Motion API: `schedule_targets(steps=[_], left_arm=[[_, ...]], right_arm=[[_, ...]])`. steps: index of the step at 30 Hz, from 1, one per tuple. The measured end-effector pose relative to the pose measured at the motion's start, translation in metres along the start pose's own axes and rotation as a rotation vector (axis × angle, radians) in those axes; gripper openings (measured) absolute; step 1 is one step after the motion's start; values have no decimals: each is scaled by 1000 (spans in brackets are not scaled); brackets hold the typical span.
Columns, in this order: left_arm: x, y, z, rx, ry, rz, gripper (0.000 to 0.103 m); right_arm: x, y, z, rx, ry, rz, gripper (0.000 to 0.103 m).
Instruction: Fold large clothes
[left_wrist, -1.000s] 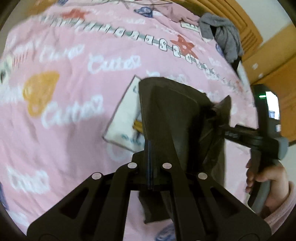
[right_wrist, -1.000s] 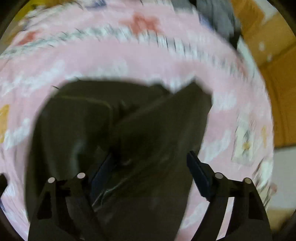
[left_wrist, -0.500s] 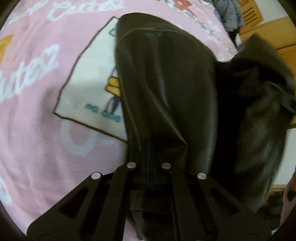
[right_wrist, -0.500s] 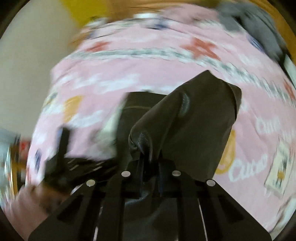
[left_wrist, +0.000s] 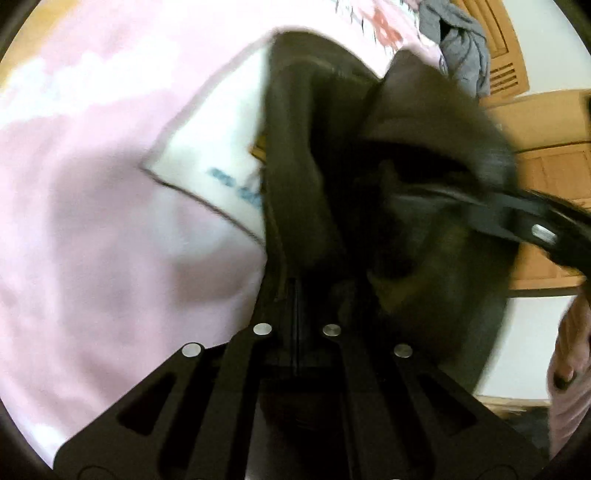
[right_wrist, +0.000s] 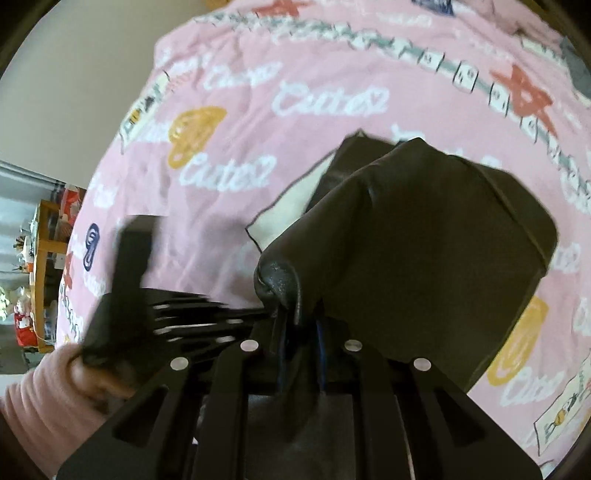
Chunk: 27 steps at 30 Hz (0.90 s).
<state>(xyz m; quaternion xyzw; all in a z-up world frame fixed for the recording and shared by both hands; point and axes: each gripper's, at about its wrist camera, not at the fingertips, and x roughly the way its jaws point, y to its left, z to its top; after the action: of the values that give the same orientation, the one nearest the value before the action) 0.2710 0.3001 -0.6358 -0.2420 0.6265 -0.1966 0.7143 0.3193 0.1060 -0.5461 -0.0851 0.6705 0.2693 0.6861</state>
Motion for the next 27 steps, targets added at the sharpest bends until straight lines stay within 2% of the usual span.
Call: schedule_targets(steps=[4,6,7,9,11,12,14,16,19,22,24,25,27], left_arm=[[-38,-5,-20,5,-45,108,0],[-56,-15,-34,14,-86,179,0],[-70,-25,-41,25,-122,191,0],[-91,-46,-50,40,-169,112,0],[-87,-63,-61,13,-131,-43,0],[-78,-70,-65,9,-117,-46,0],[-54,-71,-74,6,-92,46,0],[-27,-60,-80,-59,-43,95,0],[-18,-49,-96,-72,-75,116,1],[-17,-61,-100,-26,-112,156,1],[-17,-61,-101,-33,-111,182,1],[-17,-62,-103,-34,-115,190,1],[-15,-63,-100,-40,-127,207,1]], right_arm=[[21,9,10,-56,86,-38,16],[35,13,17,-73,143,-64,17],[39,13,18,-81,159,-73,18],[52,18,24,-90,208,-100,18],[65,20,31,-78,239,-127,19],[71,21,33,-73,249,-140,19],[79,20,36,-49,259,-150,22],[79,18,39,-23,248,-123,29],[54,4,43,70,220,25,39],[15,0,44,41,153,74,43],[-21,-6,46,49,37,77,55],[-50,-15,46,78,-50,108,57],[-80,-24,40,86,-155,154,38]])
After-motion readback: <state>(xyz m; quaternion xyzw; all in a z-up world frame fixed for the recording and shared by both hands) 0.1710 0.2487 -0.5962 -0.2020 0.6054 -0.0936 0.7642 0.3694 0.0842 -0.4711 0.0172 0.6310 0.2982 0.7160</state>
